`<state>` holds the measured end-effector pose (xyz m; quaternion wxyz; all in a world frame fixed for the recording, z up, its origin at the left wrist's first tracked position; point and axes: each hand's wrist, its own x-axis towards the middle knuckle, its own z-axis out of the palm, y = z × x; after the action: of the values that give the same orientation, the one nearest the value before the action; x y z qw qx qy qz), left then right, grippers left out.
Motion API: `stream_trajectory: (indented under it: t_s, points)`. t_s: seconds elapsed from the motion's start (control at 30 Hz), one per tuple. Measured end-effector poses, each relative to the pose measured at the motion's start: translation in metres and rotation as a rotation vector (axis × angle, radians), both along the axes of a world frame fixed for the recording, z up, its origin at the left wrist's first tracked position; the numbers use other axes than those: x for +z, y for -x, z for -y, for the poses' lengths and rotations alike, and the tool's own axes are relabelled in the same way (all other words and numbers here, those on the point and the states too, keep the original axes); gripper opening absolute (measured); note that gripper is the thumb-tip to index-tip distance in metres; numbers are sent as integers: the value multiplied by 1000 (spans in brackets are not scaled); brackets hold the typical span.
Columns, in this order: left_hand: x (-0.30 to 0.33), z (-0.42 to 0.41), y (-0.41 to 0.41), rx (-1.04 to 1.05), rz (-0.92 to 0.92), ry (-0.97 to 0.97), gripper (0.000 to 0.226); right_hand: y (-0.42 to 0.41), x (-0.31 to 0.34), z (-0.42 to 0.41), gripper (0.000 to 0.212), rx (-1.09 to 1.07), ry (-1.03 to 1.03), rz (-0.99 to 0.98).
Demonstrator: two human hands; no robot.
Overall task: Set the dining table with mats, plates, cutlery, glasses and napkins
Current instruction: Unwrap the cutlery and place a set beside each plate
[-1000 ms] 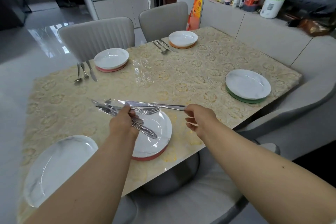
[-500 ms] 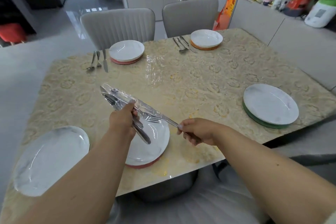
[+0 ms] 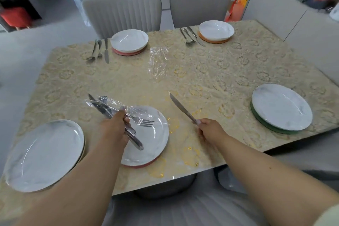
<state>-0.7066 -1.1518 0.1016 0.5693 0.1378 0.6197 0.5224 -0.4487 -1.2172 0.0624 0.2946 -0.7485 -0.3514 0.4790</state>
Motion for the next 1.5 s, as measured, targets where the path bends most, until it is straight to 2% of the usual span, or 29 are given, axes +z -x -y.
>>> stream_trajectory:
  t_s: [0.1, 0.27, 0.37, 0.5, 0.67, 0.77, 0.87, 0.97, 1.07, 1.13, 1.27, 1.37, 1.5]
  points:
    - [-7, -3, -1, -16, 21, 4, 21, 25, -10, 1, 24, -87, -10, 118]
    - [-8, -2, -2, -54, 33, -21, 17, 60, -24, 16, 18, -192, 92, 242]
    - [-8, -3, -1, -66, 36, -17, 16, 68, -20, 22, 20, -156, 72, 311]
    - [-10, 0, 0, -82, 51, -16, 15, 71, -16, 27, 25, -121, 61, 306]
    - [-11, 6, 0, -93, 52, -15, 14, 74, -17, 31, 18, -79, 54, 296]
    - [-10, 8, -1, -121, 43, -23, 13, 73, -20, 31, 7, -55, 65, 381]
    - [-10, 10, -2, -135, 35, -27, 13, 69, -15, 27, 17, -89, 35, 465]
    - [-10, 10, -2, -130, 30, -25, 13, 64, 10, 17, 15, -195, -201, 303]
    - [-10, 9, -3, -121, 35, -30, 13, 66, 38, 13, 15, -75, -350, 111]
    - [-10, 8, -4, -110, 42, -36, 12, 73, 45, 13, 17, 23, -330, 99]
    - [-15, 7, -5, -132, 22, -24, 15, 85, 40, 11, 14, 24, -266, 17]
    - [-21, 7, -5, -146, -9, -4, 20, 93, 42, 9, 23, -53, -141, -112]
    - [-23, 9, -8, -103, 0, -6, 19, 97, 49, 10, 22, -185, 50, -304]
